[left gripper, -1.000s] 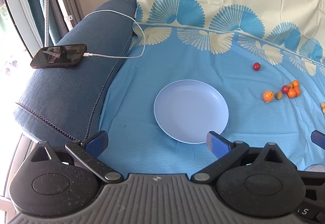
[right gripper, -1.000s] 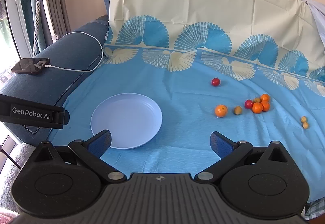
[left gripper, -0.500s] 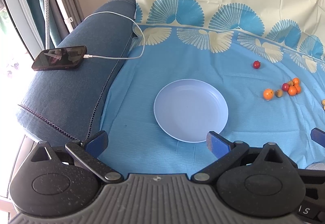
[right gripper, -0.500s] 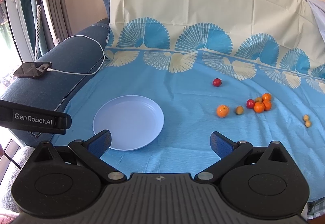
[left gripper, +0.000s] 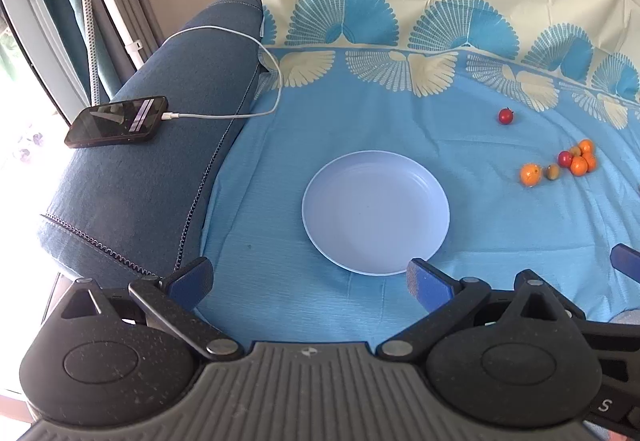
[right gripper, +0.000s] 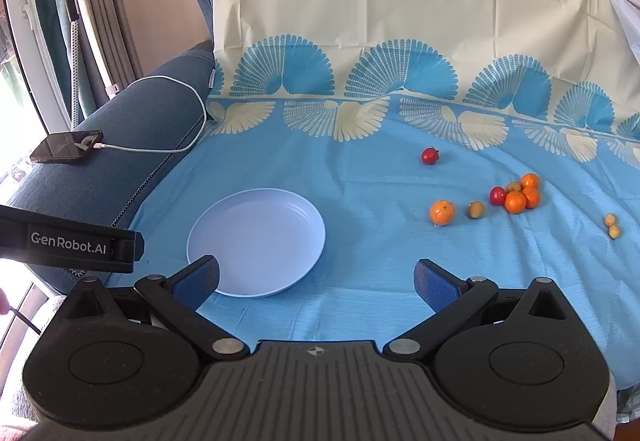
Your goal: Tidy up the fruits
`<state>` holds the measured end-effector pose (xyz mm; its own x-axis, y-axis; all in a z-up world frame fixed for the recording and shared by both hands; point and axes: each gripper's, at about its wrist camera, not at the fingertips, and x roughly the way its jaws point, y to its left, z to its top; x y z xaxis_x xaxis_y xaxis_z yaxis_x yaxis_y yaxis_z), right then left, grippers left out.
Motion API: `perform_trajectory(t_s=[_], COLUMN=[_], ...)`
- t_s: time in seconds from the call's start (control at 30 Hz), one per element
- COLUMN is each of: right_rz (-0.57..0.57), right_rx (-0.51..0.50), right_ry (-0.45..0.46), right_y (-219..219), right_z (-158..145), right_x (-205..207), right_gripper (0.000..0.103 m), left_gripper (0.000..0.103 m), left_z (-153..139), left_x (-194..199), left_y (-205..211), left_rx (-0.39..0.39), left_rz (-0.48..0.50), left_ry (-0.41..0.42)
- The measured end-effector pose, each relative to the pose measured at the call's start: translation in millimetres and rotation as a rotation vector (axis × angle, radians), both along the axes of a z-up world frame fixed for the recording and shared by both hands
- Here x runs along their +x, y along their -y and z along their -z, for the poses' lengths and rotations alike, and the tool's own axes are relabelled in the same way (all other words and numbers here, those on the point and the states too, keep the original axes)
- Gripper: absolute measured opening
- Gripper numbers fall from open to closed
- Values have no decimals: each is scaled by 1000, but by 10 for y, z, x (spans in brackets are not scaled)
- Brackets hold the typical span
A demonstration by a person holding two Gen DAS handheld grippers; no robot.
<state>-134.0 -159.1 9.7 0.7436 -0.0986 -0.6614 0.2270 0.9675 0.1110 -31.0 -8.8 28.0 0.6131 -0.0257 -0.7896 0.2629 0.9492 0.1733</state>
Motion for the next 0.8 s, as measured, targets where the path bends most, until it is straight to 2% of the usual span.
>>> perform_trajectory(t_s=[0.5,0.6,0.8], right_rz=[6,11,25], right_rx=[53,74,139], right_ry=[-32,-62,-64], right_y=[128,176,326], right_z=[159,217,331], right_x=[130,162,206], right_gripper=[103,103,103], left_gripper=[103,103,103], left_z=[123,155,188], left_x=[132,172,255], left_y=[171,206,311], left_rx=[55,66,70], left_rz=[-5,-6,-7], left_ry=[-36,-45,-69])
